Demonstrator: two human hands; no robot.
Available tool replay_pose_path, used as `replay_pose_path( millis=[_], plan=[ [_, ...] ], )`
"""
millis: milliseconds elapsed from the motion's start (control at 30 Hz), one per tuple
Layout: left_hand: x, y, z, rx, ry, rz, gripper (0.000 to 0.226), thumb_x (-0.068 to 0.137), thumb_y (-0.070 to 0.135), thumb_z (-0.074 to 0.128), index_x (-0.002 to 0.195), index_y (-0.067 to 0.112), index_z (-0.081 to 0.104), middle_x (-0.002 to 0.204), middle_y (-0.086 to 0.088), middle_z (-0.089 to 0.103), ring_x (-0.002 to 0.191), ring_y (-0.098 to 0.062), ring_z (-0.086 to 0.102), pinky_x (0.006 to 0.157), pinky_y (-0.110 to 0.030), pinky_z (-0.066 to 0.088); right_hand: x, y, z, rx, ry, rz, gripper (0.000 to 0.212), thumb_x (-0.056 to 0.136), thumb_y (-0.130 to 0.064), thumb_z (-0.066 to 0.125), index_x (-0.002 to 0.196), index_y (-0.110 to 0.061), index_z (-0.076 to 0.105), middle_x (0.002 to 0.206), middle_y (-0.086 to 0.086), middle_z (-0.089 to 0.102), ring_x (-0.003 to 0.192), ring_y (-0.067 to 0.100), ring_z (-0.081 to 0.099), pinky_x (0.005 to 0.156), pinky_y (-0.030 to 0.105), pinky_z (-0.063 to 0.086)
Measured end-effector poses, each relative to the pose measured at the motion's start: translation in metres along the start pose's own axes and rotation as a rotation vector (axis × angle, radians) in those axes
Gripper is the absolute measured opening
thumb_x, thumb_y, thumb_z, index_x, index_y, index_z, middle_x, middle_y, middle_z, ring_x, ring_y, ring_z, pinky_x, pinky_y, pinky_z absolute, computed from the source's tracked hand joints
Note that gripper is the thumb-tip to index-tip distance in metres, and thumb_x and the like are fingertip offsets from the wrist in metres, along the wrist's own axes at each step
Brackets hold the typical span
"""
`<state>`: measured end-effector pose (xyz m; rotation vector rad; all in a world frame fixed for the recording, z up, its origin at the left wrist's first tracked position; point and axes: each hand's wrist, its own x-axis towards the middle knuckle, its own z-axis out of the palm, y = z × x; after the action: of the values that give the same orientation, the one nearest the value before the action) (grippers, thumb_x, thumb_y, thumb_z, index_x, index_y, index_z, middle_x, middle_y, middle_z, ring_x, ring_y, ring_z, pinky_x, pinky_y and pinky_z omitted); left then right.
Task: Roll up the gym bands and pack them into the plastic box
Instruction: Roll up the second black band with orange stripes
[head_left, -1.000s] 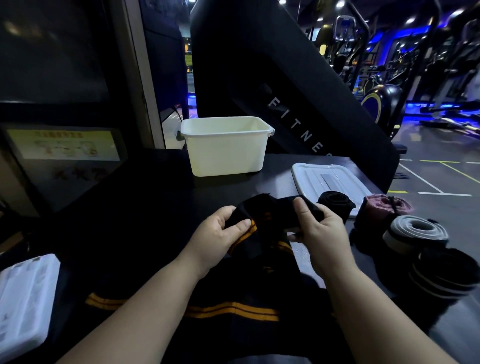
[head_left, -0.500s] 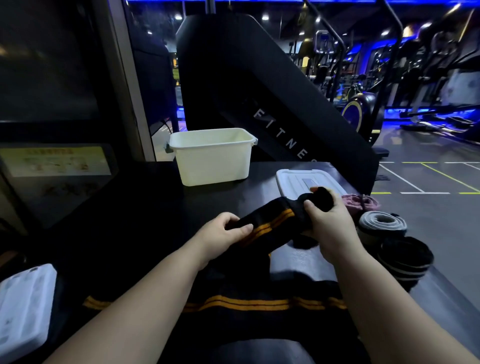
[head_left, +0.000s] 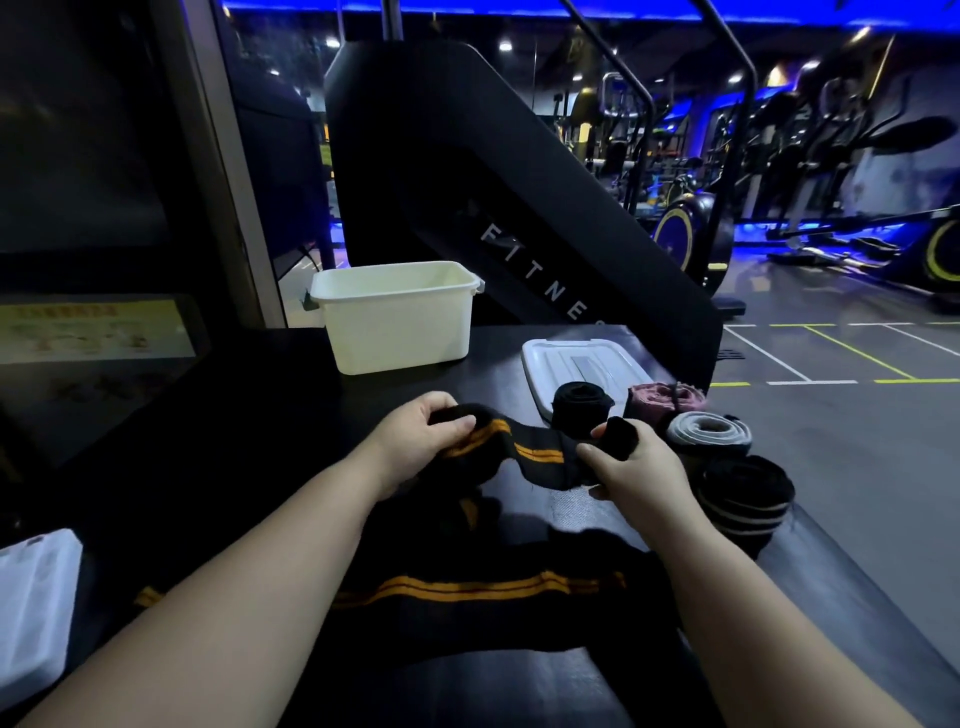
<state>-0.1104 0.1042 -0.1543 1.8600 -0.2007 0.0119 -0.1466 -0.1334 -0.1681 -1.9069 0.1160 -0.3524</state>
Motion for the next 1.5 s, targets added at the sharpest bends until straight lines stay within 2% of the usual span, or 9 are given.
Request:
replay_pose_path(
  millis=[167,300,400,533,800,1000,1167,1333,1500],
  plan=[
    [0.012,0.009,-0.011,0.485,-0.009,0.102,0.020,0.081,0.033,0.075,0.073,0.026,0.059,0.065,0.008,0.057,0.059,-0.010,0.051,0.062,-0.027,0.043,-0.003,0.005,-0.008,-0.209,-0.027,-0.025,0.020,0.086,-0.018,0.071,0.098,-0.021,0.056,0.084,-0.004,0.065,0.070,0.018,0.067,0.072,0.038,0.057],
    [0.008,-0.007,-0.005,0.754,-0.120,-0.007,0.024,0.074,0.054,0.075,0.076,0.034,0.061,0.081,0.010,0.065,0.079,-0.013,0.063,0.075,-0.030,0.051,-0.008,0.014,-0.010,-0.392,-0.075,-0.050,0.021,0.086,-0.018,0.069,0.098,-0.027,0.054,0.098,0.001,0.067,0.087,0.021,0.062,0.074,0.028,0.044],
    [-0.004,-0.018,0.006,0.861,-0.177,-0.090,0.033,0.077,0.062,0.068,0.097,0.036,0.062,0.095,0.013,0.061,0.091,-0.013,0.059,0.078,-0.029,0.050,-0.011,0.020,-0.010,-0.455,-0.098,-0.022,0.028,0.086,-0.018,0.069,0.112,-0.021,0.059,0.105,0.004,0.066,0.096,0.022,0.060,0.075,0.025,0.039],
    [-0.014,-0.024,0.012,0.891,-0.115,-0.097,0.035,0.079,0.067,0.062,0.092,0.034,0.061,0.086,0.013,0.060,0.081,-0.008,0.056,0.060,-0.026,0.039,-0.014,0.023,-0.011,-0.487,-0.086,-0.022,0.036,0.086,-0.019,0.069,0.120,-0.021,0.058,0.108,0.006,0.068,0.101,0.025,0.061,0.080,0.028,0.044],
    [-0.018,-0.025,0.018,0.916,-0.093,-0.055,0.032,0.082,0.067,0.058,0.092,0.036,0.055,0.086,0.012,0.057,0.088,-0.015,0.056,0.068,-0.030,0.041,-0.013,0.020,-0.002,-0.666,-0.044,-0.153,0.043,0.085,-0.011,0.063,0.125,-0.020,0.050,0.113,0.009,0.056,0.104,0.033,0.055,0.080,0.035,0.042],
    [-0.018,-0.025,0.028,0.929,-0.110,-0.039,0.038,0.084,0.066,0.056,0.104,0.034,0.055,0.094,0.009,0.056,0.091,-0.017,0.054,0.071,-0.031,0.042,-0.017,0.003,0.010,-0.870,0.044,-0.590,0.034,0.067,0.001,0.068,0.100,-0.009,0.069,0.102,0.011,0.059,0.103,0.036,0.053,0.097,0.048,0.040],
    [-0.019,-0.025,0.027,0.985,-0.117,-0.006,0.036,0.090,0.062,0.051,0.106,0.029,0.054,0.102,0.005,0.060,0.098,-0.022,0.056,0.075,-0.033,0.041,-0.017,0.006,0.027,-0.800,-0.380,-0.425,0.031,0.092,-0.036,0.059,0.120,-0.024,0.062,0.117,0.003,0.055,0.116,0.025,0.049,0.093,0.036,0.045],
    [-0.024,-0.019,0.011,1.163,-0.172,0.060,0.037,0.097,0.057,0.041,0.110,0.024,0.051,0.109,0.003,0.061,0.102,-0.023,0.057,0.082,-0.036,0.039,-0.016,0.018,0.029,-0.871,-0.406,-0.285,0.036,0.093,-0.052,0.051,0.123,-0.032,0.052,0.120,-0.003,0.046,0.120,0.020,0.041,0.100,0.038,0.038],
    [-0.033,-0.017,-0.034,1.224,-0.158,-0.092,0.045,0.085,0.072,0.047,0.101,0.031,0.054,0.102,0.007,0.061,0.098,-0.019,0.056,0.080,-0.032,0.041,-0.010,0.017,0.029,-0.900,-0.427,-0.220,0.043,0.090,-0.056,0.054,0.126,-0.033,0.049,0.121,-0.002,0.044,0.123,0.022,0.040,0.101,0.036,0.037]
  ],
)
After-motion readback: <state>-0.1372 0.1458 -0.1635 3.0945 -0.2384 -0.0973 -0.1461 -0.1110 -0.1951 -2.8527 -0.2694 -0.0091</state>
